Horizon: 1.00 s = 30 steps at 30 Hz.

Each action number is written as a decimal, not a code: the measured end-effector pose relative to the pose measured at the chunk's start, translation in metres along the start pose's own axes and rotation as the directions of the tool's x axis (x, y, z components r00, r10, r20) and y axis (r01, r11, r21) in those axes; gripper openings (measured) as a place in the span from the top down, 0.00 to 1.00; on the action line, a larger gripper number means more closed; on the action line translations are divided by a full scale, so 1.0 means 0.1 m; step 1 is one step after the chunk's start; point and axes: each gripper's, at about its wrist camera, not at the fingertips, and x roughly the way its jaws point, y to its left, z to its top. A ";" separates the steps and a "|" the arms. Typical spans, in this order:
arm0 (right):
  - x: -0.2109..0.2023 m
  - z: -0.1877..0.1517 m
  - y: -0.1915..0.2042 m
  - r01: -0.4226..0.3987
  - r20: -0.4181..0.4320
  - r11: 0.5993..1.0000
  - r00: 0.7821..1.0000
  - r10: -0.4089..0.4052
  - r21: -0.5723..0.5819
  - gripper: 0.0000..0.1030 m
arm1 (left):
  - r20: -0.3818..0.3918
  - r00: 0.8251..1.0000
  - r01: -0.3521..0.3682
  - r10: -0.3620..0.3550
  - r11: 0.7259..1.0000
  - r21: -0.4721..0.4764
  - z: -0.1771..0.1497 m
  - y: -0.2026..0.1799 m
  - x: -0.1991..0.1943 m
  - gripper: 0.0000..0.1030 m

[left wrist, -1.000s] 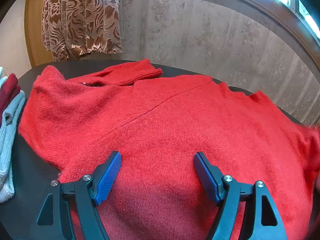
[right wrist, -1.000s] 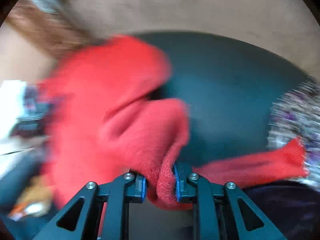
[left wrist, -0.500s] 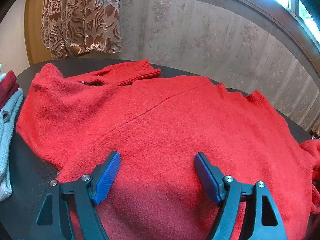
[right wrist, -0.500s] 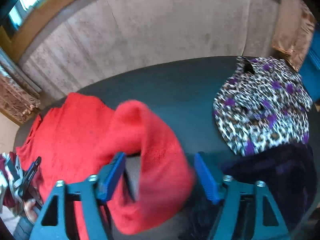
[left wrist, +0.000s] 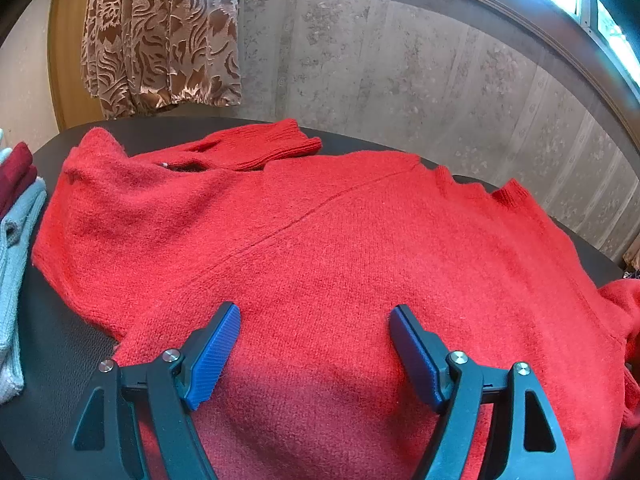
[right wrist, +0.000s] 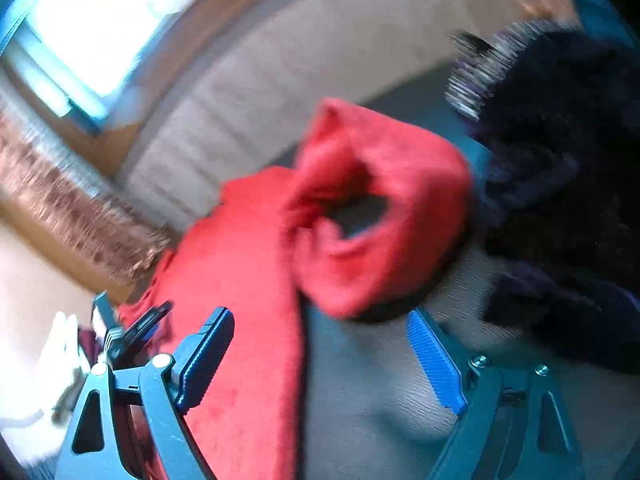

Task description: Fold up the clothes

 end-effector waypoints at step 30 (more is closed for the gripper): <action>-0.62 -0.03 -0.29 0.260 -0.077 0.950 0.958 -0.276 -0.173 0.00 | -0.002 1.000 -0.001 0.001 1.000 0.003 0.00 -0.01 0.00 0.23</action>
